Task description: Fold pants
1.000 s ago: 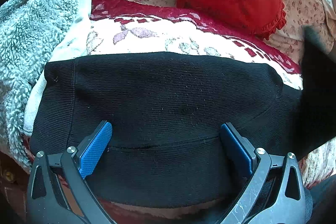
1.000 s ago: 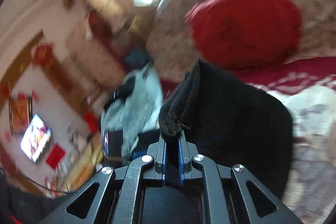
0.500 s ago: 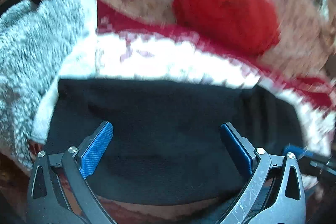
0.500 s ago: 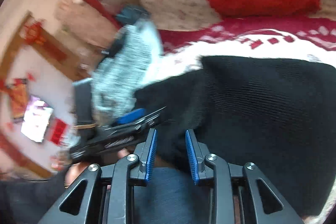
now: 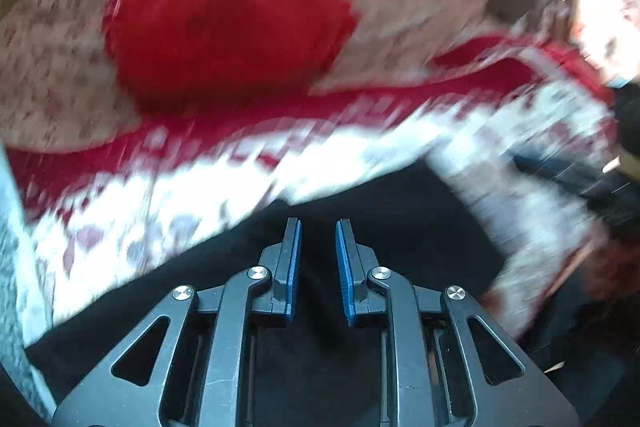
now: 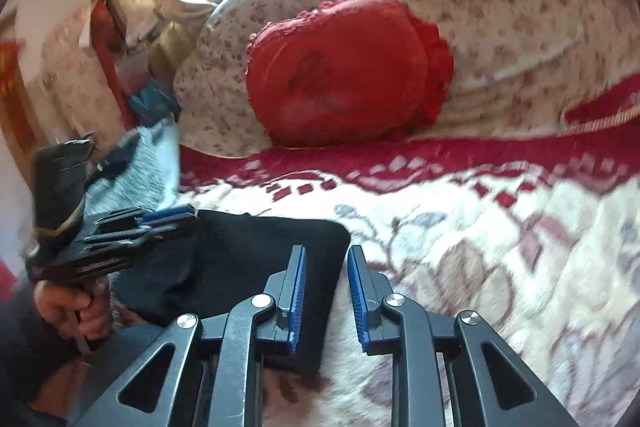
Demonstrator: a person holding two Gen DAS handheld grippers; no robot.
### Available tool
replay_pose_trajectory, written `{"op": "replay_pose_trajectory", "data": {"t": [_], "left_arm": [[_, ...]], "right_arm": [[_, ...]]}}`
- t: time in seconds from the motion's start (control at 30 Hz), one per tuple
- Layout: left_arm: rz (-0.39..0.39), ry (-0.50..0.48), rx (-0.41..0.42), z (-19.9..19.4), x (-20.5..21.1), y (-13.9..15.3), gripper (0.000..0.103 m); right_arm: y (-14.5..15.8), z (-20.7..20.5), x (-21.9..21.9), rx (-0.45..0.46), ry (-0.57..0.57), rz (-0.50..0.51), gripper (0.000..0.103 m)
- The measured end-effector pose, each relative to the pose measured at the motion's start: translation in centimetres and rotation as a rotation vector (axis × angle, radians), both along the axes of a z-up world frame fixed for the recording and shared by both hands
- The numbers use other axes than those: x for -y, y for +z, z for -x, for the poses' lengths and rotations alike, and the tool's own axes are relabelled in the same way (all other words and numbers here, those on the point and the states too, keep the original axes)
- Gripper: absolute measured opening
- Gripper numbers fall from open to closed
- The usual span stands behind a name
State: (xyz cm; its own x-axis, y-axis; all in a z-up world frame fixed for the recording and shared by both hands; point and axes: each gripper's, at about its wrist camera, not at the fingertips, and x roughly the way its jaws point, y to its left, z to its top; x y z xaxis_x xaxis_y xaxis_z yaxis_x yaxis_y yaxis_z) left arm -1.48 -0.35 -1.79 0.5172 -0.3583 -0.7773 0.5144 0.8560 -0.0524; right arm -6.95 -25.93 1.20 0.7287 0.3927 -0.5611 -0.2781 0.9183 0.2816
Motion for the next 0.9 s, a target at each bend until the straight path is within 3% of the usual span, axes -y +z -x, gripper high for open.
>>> {"op": "replay_pose_trajectory", "data": {"t": [0.03, 0.1, 0.2, 0.3, 0.4, 0.47, 0.6, 0.67, 0.73, 0.8, 0.9], "left_arm": [[-0.014, 0.015, -0.028, -0.1, -0.3, -1.0, 0.016], [0.031, 0.020, -0.026, 0.4, -1.3, -1.3, 0.016], [0.021, 0.018, -0.033, 0.5, -1.2, -1.4, 0.016], [0.030, 0.019, -0.041, 0.6, -1.2, -1.5, 0.016], [0.047, 0.022, -0.054, 1.1, -1.4, -1.2, 0.016], [0.056, 0.017, -0.026, 1.8, -1.7, 0.1, 0.016], [0.144, -0.061, 0.014, 4.5, -2.5, 2.6, 0.016], [0.121, -0.092, -0.040, 4.4, -2.1, 1.8, 0.016], [0.047, -0.085, -0.124, 3.4, -1.6, -1.0, 0.016], [0.112, -0.079, -0.140, 2.9, -2.0, -1.8, 0.016], [0.158, -0.058, -0.171, 2.6, -2.4, -1.9, 0.016]], "right_arm": [[0.1, -0.2, -0.4, 0.000, 0.011, 0.004, 0.018], [-0.3, -1.4, -1.4, -0.007, 0.033, 0.030, 0.017], [-1.8, -3.5, -3.8, -0.039, 0.089, 0.124, 0.015], [-4.9, -5.7, -5.1, -0.148, 0.106, 0.235, 0.013], [-4.9, -6.1, -4.3, -0.178, 0.079, 0.166, 0.012], [-4.4, -5.4, -4.0, -0.155, 0.088, 0.169, 0.012], [-1.2, -2.0, -2.0, -0.061, 0.114, 0.068, 0.012], [-0.6, -0.4, -2.1, -0.057, 0.180, 0.076, 0.012], [-1.7, 0.2, -3.0, -0.104, 0.216, 0.138, 0.012], [-3.9, -0.2, -3.8, -0.190, 0.225, 0.219, 0.013], [-4.1, -0.4, -3.9, -0.191, 0.219, 0.206, 0.013]]}}
